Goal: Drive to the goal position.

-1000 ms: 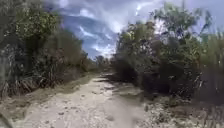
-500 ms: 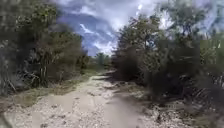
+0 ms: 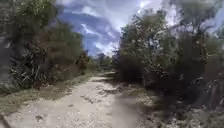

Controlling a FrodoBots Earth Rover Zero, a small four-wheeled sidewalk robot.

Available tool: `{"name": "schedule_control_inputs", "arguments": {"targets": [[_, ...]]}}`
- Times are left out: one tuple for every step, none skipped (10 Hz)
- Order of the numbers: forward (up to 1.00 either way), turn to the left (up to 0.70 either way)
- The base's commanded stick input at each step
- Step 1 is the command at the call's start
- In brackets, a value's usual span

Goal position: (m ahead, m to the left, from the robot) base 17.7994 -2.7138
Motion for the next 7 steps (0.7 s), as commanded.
{"name": "schedule_control_inputs", "arguments": {"targets": [[0.7,0.0],[0.7,0.0],[0.7,0.0],[0.7,0.0],[0.7,0.0],[0.7,0.0],[0.7,0.0]]}}
